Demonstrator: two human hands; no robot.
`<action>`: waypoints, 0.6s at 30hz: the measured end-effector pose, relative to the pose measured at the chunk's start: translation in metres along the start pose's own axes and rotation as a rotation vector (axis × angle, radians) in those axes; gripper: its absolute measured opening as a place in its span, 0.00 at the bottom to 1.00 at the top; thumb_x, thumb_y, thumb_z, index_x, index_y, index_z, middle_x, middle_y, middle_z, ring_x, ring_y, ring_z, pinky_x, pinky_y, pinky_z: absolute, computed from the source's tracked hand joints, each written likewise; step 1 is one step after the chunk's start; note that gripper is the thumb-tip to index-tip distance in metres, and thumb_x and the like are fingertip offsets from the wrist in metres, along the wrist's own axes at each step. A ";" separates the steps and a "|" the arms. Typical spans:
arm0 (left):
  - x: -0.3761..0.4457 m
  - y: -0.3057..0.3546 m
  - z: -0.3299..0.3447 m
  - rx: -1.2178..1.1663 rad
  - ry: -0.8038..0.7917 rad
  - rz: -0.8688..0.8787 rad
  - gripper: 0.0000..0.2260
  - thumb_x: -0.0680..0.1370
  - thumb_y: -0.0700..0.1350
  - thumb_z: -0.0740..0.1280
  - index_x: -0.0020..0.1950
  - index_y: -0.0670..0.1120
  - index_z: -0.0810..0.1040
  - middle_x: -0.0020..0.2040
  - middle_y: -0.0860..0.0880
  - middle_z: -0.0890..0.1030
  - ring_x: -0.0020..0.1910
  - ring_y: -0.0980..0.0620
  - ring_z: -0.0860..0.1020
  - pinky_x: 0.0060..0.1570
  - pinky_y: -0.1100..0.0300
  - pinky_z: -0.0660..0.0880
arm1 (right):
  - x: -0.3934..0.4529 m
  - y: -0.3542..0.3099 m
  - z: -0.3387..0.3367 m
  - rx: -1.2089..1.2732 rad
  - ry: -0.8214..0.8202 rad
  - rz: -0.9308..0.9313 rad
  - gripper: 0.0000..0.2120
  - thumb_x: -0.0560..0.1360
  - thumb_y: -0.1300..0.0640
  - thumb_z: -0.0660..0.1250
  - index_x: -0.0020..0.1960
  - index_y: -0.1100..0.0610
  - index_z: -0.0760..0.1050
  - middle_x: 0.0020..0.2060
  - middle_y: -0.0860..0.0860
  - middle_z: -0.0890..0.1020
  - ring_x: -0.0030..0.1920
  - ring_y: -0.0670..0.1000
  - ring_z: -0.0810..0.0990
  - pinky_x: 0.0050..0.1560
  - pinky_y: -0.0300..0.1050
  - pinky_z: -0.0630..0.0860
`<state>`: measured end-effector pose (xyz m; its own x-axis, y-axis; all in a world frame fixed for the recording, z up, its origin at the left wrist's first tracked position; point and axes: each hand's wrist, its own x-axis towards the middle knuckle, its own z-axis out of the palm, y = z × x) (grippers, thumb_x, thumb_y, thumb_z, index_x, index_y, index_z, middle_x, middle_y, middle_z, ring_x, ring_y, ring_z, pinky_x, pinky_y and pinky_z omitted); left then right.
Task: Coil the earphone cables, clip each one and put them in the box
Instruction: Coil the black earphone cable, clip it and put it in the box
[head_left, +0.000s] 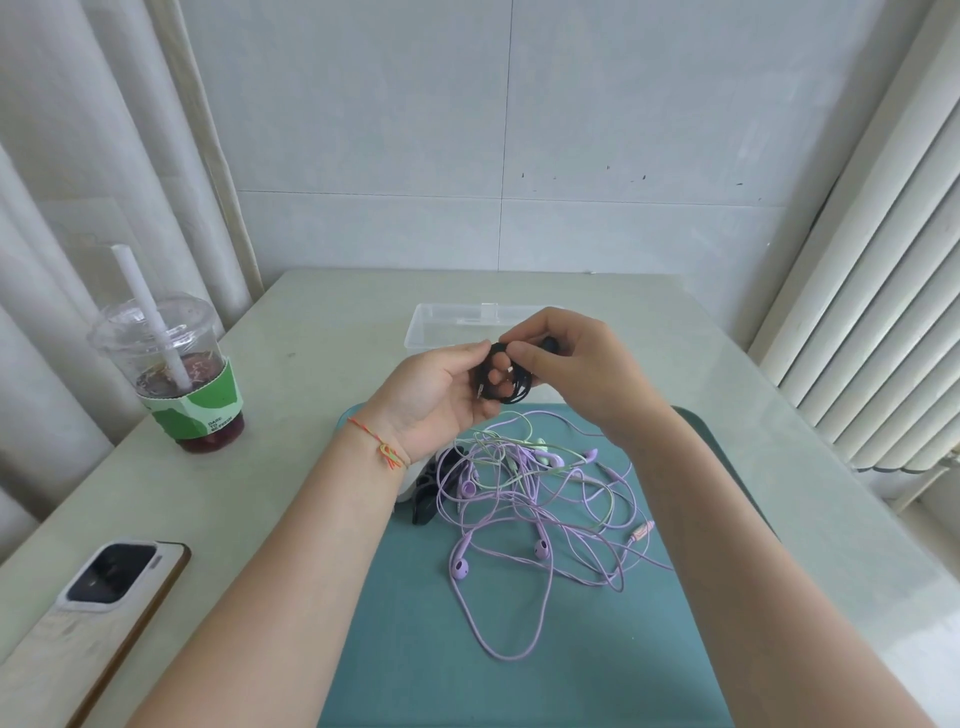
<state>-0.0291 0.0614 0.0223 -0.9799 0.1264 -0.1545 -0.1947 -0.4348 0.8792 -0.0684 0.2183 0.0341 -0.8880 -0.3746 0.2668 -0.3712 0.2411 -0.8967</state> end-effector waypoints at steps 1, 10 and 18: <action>0.000 0.000 0.000 -0.020 -0.006 0.001 0.09 0.82 0.42 0.58 0.47 0.42 0.76 0.35 0.50 0.76 0.37 0.52 0.74 0.29 0.65 0.69 | 0.000 0.000 0.000 0.007 0.014 -0.004 0.04 0.76 0.63 0.68 0.47 0.57 0.81 0.40 0.59 0.84 0.36 0.49 0.79 0.48 0.52 0.79; 0.002 -0.003 0.001 0.100 0.030 0.001 0.10 0.81 0.44 0.61 0.42 0.47 0.77 0.39 0.51 0.76 0.40 0.55 0.73 0.32 0.64 0.68 | -0.001 -0.002 -0.001 0.017 0.048 -0.031 0.06 0.75 0.63 0.68 0.44 0.53 0.80 0.40 0.59 0.83 0.37 0.51 0.79 0.47 0.56 0.79; 0.003 -0.005 0.002 0.058 0.039 -0.010 0.10 0.81 0.47 0.61 0.41 0.50 0.76 0.39 0.51 0.76 0.37 0.56 0.72 0.34 0.62 0.64 | -0.001 -0.004 0.006 0.038 0.130 -0.018 0.05 0.76 0.58 0.68 0.44 0.58 0.81 0.37 0.55 0.84 0.41 0.58 0.82 0.50 0.56 0.80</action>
<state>-0.0309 0.0655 0.0183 -0.9791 0.0946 -0.1798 -0.2025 -0.3814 0.9019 -0.0643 0.2125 0.0358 -0.9099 -0.2592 0.3239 -0.3788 0.2009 -0.9034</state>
